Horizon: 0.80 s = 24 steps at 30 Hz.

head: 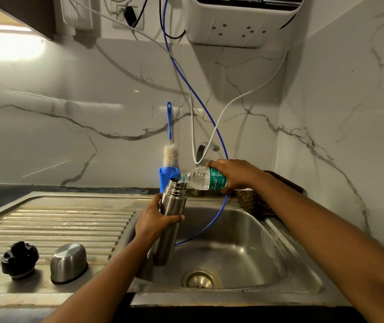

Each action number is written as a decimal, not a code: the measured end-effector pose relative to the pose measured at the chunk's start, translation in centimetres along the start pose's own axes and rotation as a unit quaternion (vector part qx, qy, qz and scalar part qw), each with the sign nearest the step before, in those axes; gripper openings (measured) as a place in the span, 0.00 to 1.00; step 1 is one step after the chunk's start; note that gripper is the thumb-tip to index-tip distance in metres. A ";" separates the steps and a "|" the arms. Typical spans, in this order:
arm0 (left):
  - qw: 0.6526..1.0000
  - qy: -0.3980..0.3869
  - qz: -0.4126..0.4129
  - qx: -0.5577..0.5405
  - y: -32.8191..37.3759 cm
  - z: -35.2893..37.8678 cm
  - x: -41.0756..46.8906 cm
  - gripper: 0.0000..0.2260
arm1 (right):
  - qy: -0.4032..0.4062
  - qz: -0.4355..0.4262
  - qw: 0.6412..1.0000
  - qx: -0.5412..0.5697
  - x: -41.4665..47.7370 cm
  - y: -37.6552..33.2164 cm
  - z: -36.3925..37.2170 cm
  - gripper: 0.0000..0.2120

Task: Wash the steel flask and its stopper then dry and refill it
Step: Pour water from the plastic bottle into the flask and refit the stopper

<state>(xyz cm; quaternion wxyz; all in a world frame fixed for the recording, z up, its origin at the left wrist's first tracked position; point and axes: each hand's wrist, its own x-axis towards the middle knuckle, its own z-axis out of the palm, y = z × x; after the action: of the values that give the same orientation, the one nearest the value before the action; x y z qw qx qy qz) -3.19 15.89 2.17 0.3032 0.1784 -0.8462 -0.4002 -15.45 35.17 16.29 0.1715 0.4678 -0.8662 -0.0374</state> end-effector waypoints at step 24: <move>1.000 0.003 0.006 -0.013 0.3 -0.1 -0.2 0.38 | -0.076 -0.013 0.997 0.012 0.6 0.0 -1.6 0.48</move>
<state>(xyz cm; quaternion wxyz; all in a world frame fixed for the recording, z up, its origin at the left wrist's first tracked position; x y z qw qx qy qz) -3.01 16.12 2.36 0.3106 0.1712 -0.8410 -0.4086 -15.25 34.83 17.97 0.0992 0.4771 -0.8708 -0.0646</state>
